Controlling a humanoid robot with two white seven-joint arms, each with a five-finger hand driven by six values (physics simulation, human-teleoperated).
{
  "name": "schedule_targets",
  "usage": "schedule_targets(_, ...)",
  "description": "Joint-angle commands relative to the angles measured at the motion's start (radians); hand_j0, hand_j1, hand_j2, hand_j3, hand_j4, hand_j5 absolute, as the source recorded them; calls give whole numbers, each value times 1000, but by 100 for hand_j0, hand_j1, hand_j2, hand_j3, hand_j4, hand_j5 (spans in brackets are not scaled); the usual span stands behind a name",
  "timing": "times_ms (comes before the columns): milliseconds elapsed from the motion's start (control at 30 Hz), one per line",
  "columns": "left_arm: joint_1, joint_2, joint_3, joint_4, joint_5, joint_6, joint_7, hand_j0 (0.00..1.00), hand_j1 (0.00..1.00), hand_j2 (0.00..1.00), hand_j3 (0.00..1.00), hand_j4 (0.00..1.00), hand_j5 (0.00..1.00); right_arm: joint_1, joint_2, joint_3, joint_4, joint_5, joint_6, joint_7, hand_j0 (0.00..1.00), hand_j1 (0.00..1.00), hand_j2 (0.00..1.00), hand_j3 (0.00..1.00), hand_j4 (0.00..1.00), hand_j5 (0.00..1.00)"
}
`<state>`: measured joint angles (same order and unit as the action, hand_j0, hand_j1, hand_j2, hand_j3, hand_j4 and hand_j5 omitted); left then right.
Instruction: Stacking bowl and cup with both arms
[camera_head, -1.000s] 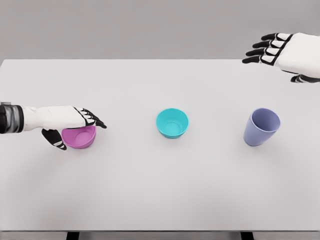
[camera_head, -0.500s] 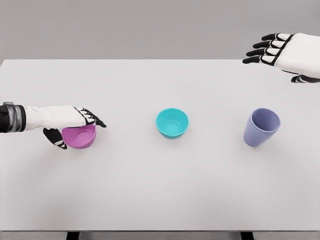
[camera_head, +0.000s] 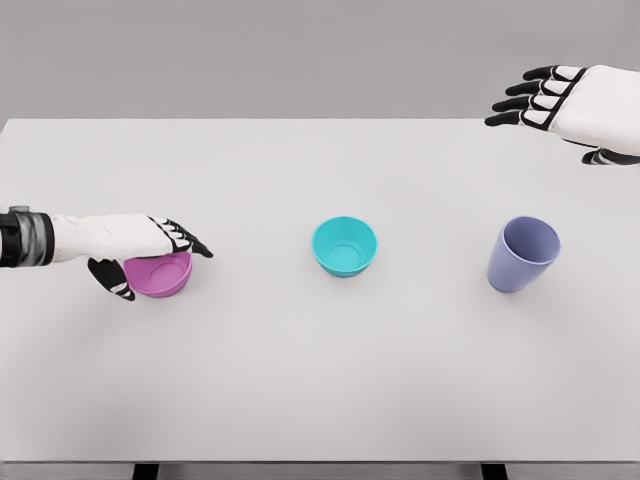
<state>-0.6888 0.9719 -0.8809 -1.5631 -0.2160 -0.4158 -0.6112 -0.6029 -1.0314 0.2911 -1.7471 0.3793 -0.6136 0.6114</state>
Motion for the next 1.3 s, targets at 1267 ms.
schedule_targets(1267,-49,-1,11,-97,18,-6,0,74,74,74,74,74,74,3,-2,-3,0,-3,3,-1,100,100,100,100,100,100)
